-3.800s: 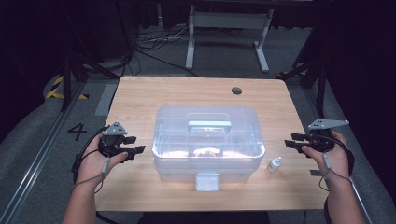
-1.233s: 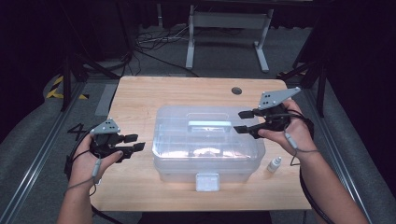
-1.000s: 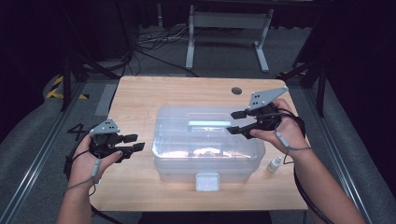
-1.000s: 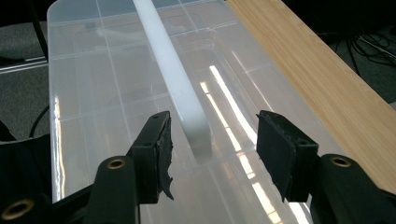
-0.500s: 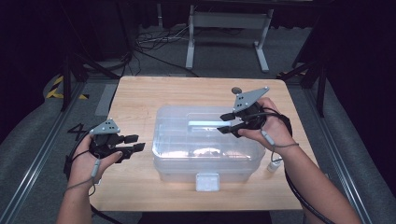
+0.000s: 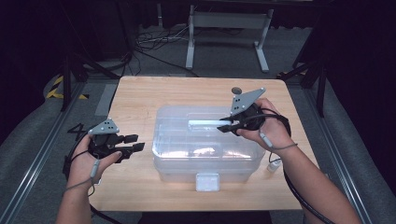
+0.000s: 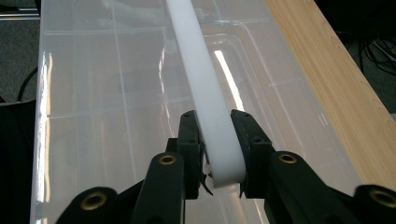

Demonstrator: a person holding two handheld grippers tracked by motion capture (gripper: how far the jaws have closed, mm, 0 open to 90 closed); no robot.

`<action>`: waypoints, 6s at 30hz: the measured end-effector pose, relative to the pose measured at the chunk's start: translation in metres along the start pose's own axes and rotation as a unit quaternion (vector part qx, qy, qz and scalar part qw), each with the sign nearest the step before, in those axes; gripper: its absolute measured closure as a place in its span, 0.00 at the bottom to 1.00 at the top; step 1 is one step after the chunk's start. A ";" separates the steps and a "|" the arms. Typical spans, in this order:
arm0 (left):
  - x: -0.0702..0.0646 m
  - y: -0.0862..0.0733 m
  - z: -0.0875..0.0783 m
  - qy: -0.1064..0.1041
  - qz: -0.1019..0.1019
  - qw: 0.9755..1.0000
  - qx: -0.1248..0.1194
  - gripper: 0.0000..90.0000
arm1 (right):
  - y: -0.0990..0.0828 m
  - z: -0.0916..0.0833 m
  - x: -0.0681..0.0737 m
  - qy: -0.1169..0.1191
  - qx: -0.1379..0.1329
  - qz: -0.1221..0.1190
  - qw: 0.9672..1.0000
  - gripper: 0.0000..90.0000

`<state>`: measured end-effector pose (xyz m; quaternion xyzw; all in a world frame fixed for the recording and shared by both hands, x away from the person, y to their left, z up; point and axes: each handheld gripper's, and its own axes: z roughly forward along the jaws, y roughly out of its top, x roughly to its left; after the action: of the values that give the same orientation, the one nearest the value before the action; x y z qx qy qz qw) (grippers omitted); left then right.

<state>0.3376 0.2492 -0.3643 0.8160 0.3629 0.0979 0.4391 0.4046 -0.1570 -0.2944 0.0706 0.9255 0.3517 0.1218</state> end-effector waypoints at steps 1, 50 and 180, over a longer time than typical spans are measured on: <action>0.000 0.000 0.000 0.000 0.000 1.000 0.000 0.62 | 0.001 0.000 0.000 0.000 0.000 0.003 1.000 0.83; -0.017 0.009 0.004 -0.025 0.030 0.999 -0.006 0.63 | 0.024 -0.009 -0.082 -0.001 -0.025 0.100 0.995 0.79; -0.042 0.041 0.028 -0.006 0.031 0.995 -0.096 1.00 | -0.121 -0.064 0.042 -0.091 -0.186 0.191 0.959 1.00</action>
<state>0.3414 0.1886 -0.3424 0.7813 0.3237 0.1409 0.5147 0.3412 -0.2782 -0.3359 0.2543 0.7980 0.5262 0.1471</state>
